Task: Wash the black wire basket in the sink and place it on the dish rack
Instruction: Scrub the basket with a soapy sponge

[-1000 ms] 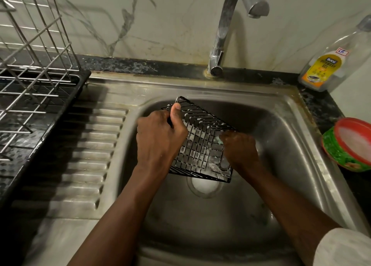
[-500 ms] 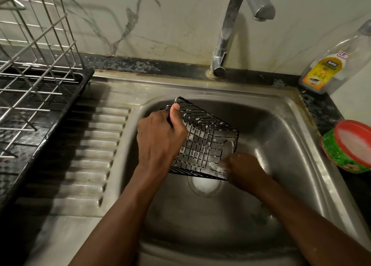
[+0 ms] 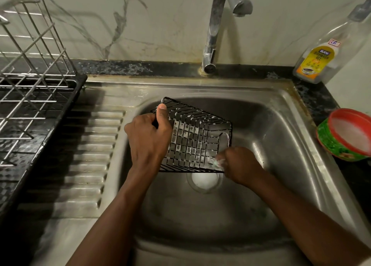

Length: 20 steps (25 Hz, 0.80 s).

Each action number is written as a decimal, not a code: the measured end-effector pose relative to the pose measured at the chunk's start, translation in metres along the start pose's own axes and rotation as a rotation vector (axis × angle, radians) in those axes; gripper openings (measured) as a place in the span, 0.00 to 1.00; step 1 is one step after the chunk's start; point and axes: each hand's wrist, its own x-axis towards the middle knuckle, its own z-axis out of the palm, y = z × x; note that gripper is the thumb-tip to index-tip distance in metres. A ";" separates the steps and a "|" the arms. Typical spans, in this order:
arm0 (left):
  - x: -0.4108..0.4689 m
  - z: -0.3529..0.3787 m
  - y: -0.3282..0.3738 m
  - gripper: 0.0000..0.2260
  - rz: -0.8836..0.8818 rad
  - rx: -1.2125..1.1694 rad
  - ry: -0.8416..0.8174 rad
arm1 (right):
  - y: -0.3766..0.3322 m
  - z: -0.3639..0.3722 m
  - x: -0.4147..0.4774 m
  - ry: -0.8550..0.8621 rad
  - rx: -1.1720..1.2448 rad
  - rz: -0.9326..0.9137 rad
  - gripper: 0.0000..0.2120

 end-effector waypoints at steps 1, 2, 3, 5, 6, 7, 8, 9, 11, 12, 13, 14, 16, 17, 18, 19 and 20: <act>-0.001 0.000 0.001 0.30 -0.005 -0.015 0.000 | 0.002 0.000 0.001 0.043 0.042 0.020 0.06; -0.003 -0.001 0.003 0.30 0.017 -0.030 -0.002 | 0.004 0.001 0.001 0.073 0.083 0.041 0.08; -0.006 -0.001 0.004 0.30 0.048 -0.059 -0.003 | 0.005 0.000 0.001 0.098 0.114 0.049 0.11; -0.011 0.000 0.005 0.31 0.087 -0.148 0.021 | 0.006 0.000 0.001 0.093 0.144 0.029 0.11; -0.011 0.000 0.006 0.31 0.094 -0.199 0.027 | 0.006 0.001 0.001 0.091 0.153 0.008 0.10; -0.011 0.002 0.006 0.31 0.107 -0.249 0.024 | 0.008 0.002 0.003 0.109 0.178 -0.007 0.11; -0.011 0.004 0.007 0.31 0.130 -0.290 0.009 | 0.010 0.003 0.004 0.122 0.202 -0.005 0.12; -0.011 0.007 0.006 0.29 0.171 -0.295 -0.004 | 0.013 0.005 0.006 0.136 0.219 0.000 0.13; -0.013 0.014 0.007 0.26 0.302 -0.182 0.005 | 0.015 0.006 0.006 0.108 0.199 0.017 0.12; -0.015 0.020 0.006 0.25 0.359 -0.136 0.008 | 0.012 0.005 0.005 0.056 0.171 0.028 0.11; -0.017 0.026 0.003 0.24 0.385 -0.123 0.011 | 0.009 0.006 0.004 0.026 0.155 0.027 0.10; -0.019 0.030 0.001 0.24 0.380 -0.131 0.016 | 0.005 0.007 0.002 -0.002 0.151 0.057 0.10; -0.020 0.034 -0.003 0.24 0.335 -0.179 0.029 | 0.000 0.008 0.001 0.012 0.209 0.144 0.09; -0.020 0.035 -0.005 0.24 0.322 -0.208 0.030 | -0.002 0.010 0.002 0.042 0.244 0.184 0.10; -0.020 0.035 -0.006 0.24 0.324 -0.237 0.023 | -0.007 0.010 0.002 0.079 0.270 0.198 0.11; -0.020 0.036 -0.006 0.24 0.329 -0.262 0.016 | -0.013 0.012 0.004 0.123 0.309 0.183 0.13; -0.020 0.037 -0.006 0.24 0.330 -0.273 0.018 | -0.024 0.011 0.007 0.130 0.337 0.153 0.15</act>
